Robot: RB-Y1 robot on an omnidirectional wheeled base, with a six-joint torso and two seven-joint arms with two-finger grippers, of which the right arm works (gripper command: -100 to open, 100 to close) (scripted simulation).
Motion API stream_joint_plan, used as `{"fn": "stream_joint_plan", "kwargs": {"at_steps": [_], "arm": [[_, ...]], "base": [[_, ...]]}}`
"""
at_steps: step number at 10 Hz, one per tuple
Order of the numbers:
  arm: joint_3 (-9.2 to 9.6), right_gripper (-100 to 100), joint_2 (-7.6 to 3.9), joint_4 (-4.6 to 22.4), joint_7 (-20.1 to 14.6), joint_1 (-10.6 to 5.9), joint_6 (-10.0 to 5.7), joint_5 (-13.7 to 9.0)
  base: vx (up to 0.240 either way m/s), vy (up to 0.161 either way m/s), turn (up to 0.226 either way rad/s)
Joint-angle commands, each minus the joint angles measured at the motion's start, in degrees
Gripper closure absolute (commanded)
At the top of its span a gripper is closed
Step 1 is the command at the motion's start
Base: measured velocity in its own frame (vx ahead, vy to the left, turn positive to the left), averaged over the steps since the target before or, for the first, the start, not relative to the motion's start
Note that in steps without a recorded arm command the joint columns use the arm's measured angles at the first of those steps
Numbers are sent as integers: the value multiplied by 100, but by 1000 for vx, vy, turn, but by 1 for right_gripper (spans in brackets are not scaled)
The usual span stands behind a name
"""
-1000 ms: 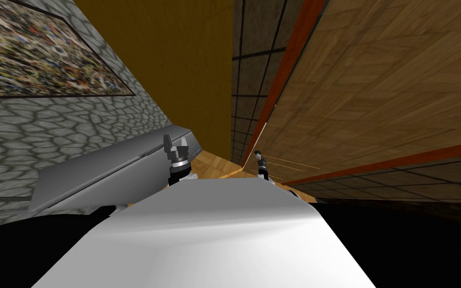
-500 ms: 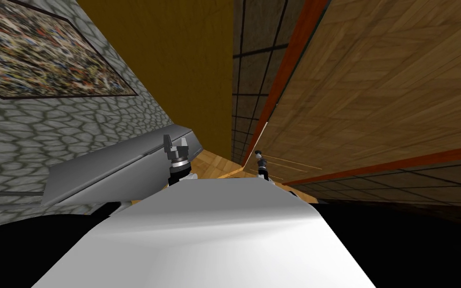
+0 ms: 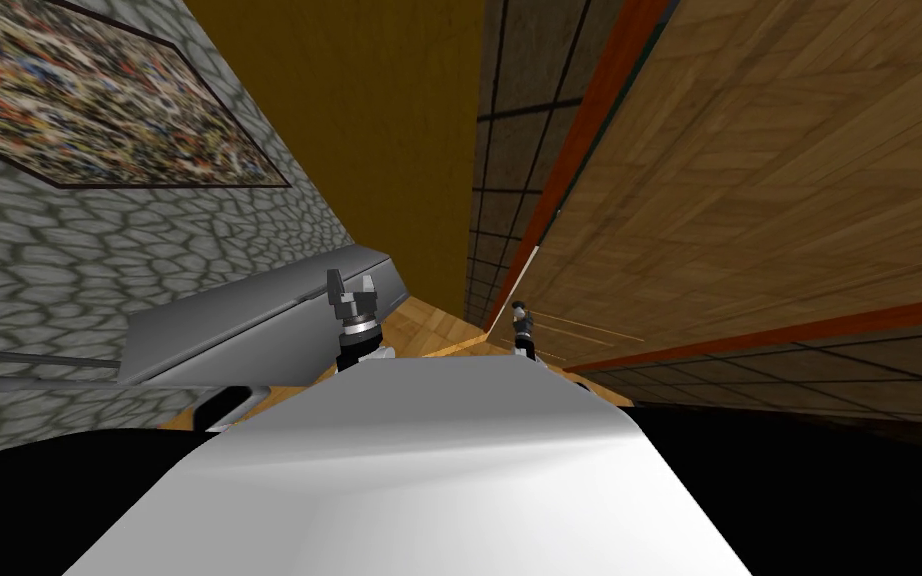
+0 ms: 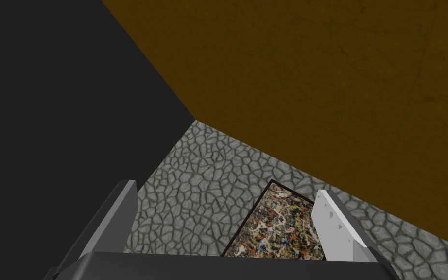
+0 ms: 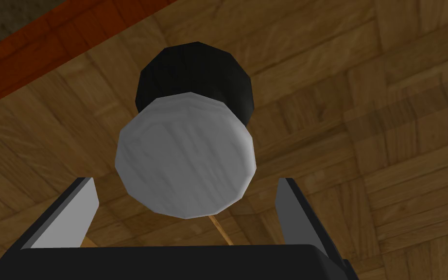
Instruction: Pull the door open
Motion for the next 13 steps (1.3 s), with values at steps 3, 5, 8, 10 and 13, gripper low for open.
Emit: {"fn": "stream_joint_plan", "kwargs": {"at_steps": [3, 5, 8, 10, 13], "arm": [[68, -100, 96, -21, -591, -71, -42, -214], [94, -100, 130, -47, -825, -81, -42, -309], [149, -100, 201, -101, -1295, -101, -43, -506], [178, -100, 237, -129, -1532, -112, -42, -609], [236, -100, 311, -186, -2006, -134, -42, -815]], "base": [[-71, 7, 45], [-66, -6, 41], [-60, -11, 43], [-50, -7, 33], [-65, -8, 48]]}}
